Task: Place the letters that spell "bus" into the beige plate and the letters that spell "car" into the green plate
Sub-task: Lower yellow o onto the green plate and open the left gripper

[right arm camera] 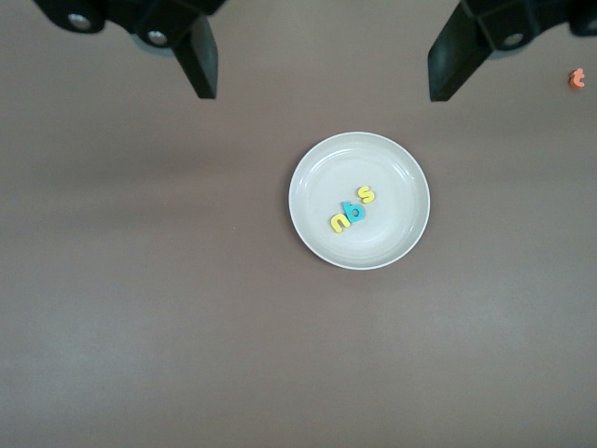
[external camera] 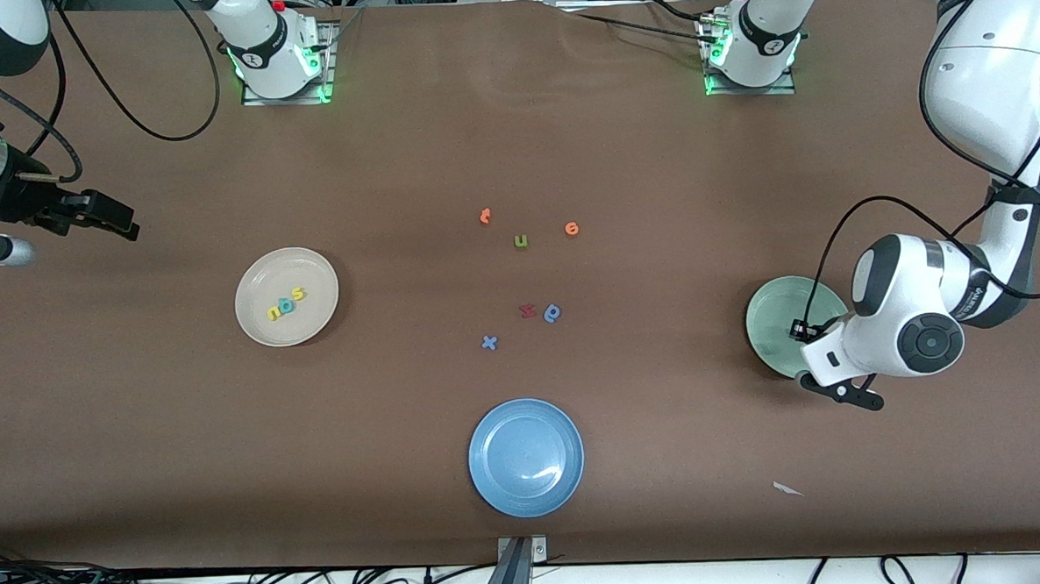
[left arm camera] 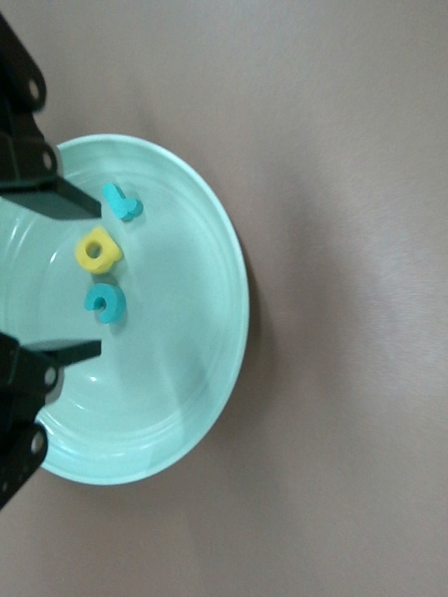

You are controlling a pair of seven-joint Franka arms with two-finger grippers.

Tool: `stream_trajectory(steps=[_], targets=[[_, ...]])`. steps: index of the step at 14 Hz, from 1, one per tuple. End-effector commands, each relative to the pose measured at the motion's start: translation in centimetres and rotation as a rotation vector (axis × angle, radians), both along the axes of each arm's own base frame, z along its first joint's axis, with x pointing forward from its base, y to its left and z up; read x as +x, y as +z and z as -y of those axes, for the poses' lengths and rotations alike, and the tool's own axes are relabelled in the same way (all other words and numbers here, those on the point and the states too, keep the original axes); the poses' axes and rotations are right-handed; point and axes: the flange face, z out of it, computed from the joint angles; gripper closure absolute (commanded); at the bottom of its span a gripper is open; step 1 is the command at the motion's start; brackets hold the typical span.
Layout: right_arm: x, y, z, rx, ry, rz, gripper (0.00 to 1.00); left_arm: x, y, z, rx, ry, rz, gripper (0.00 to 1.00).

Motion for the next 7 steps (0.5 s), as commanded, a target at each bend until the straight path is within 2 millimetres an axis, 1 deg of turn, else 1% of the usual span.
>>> stream_trajectory(steps=[1, 3, 4, 5, 6, 7], targets=[[0.6, 0.6, -0.1, -0.015, 0.002, 0.012, 0.0, 0.0, 3.7, 0.5, 0.001, -0.005, 0.023, 0.0], [0.6, 0.6, 0.1, -0.014, -0.001, 0.012, 0.0, 0.0, 5.0, 0.7, 0.014, 0.031, 0.046, 0.0], [0.8, 0.6, 0.0, -0.014, 0.001, 0.013, 0.0, -0.1, 5.6, 1.3, 0.025, 0.048, 0.046, 0.0], [0.9, 0.7, 0.0, -0.014, 0.001, 0.015, 0.0, -0.5, 6.3, 1.5, 0.041, 0.081, 0.028, 0.0], [1.0, 0.6, 0.0, -0.014, 0.001, 0.013, 0.0, -0.8, 6.4, 1.8, 0.053, 0.106, 0.007, 0.0], [1.0, 0.6, 0.0, -0.014, 0.001, 0.013, 0.0, -0.8, 7.4, 1.7, 0.066, 0.129, 0.01, 0.0]])
